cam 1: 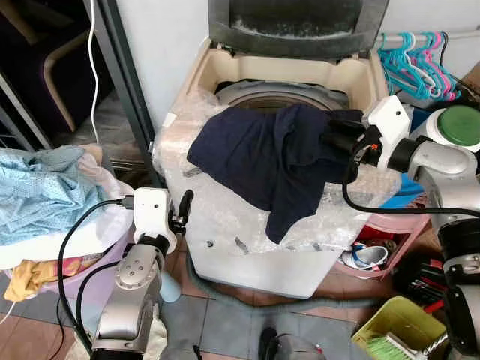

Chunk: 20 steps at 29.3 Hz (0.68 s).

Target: Clothes washing

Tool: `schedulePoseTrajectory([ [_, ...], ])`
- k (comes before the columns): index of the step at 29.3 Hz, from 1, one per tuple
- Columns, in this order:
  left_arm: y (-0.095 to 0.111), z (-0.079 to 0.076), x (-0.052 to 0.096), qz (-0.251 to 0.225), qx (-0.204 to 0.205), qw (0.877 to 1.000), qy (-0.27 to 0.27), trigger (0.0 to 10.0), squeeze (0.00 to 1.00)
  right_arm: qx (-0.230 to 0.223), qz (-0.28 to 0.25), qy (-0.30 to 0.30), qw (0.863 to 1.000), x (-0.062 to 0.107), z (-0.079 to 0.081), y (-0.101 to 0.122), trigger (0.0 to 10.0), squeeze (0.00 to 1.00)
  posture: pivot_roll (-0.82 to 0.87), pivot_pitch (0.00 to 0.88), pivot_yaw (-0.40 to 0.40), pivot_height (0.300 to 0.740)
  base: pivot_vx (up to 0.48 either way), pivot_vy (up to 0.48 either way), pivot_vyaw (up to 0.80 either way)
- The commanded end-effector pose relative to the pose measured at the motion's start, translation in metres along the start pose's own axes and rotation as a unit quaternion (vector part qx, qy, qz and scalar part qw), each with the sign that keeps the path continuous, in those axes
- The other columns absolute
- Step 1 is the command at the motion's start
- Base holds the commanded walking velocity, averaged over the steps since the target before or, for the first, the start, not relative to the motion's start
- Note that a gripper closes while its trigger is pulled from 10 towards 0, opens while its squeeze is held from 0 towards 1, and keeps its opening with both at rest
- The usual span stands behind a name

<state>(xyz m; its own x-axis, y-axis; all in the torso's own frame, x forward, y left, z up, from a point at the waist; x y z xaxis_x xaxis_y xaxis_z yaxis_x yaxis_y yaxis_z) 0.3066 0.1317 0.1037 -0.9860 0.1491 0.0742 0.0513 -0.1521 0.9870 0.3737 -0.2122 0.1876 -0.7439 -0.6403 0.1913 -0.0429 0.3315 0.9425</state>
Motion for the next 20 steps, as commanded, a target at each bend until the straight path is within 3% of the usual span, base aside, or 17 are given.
schedulePoseTrajectory([
  [1,-0.008,-0.002,0.004,0.017,0.002,1.0,-0.003,10.0,0.0,0.019,-0.017,0.015,1.0,-0.007,0.01,0.011,10.0,1.0,-0.03,0.076,0.022,0.74,0.0,0.0,0.0],
  [4,-0.007,-0.001,0.004,0.017,0.001,1.0,-0.003,10.0,0.0,0.016,-0.012,0.001,1.0,-0.008,0.011,0.005,10.0,1.0,-0.03,0.08,0.023,0.74,0.0,0.0,0.0],
  [6,-0.007,0.0,0.004,0.019,0.0,1.0,-0.002,10.0,0.0,0.029,-0.005,-0.044,0.999,-0.012,0.007,-0.002,10.0,1.0,-0.02,0.085,0.025,0.74,0.0,0.0,0.0],
  [8,-0.008,0.001,0.006,0.02,-0.001,1.0,-0.001,10.0,0.0,0.013,-0.024,-0.096,0.995,-0.016,0.004,-0.001,10.0,1.0,-0.01,0.093,0.027,0.74,0.0,0.0,0.0],
  [12,-0.008,0.002,0.008,0.021,-0.002,1.0,0.0,10.0,0.0,0.017,-0.056,-0.136,0.989,-0.021,0.005,0.006,10.0,1.0,0.0,0.094,0.027,0.74,0.0,0.0,0.0],
  [14,-0.007,0.003,0.009,0.022,-0.003,1.0,0.002,10.0,0.0,0.02,-0.103,-0.145,0.984,-0.023,0.008,0.022,10.0,1.0,0.0,0.094,0.026,0.74,0.0,0.0,0.0],
  [17,-0.008,0.004,0.009,0.023,-0.003,1.0,0.002,10.0,0.0,0.012,-0.13,-0.147,0.98,-0.028,0.016,0.031,10.0,1.0,0.0,0.093,0.026,0.74,0.0,0.0,0.0],
  [20,-0.008,0.003,0.009,0.024,-0.003,1.0,0.001,10.0,0.0,-0.003,-0.123,-0.138,0.983,-0.035,0.024,0.026,10.0,1.0,0.0,0.091,0.026,0.74,0.0,0.0,0.0],
])
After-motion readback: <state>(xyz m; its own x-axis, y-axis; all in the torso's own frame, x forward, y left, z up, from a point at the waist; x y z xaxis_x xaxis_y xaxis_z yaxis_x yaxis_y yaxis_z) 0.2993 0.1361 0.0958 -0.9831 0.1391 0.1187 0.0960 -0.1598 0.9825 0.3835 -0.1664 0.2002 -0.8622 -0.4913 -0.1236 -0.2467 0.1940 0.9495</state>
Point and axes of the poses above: a point about 5 cm out from each wrist's last joint towards the gripper, its own x axis pointing back from the gripper into the wrist, its own y axis along the axis of the wrist's last joint, z = x × y, the point moved 4 cm from there along -x, pointing out of the wrist towards the gripper, and after that the axes turned 8 degrees about -x, right-handed, at the moved point
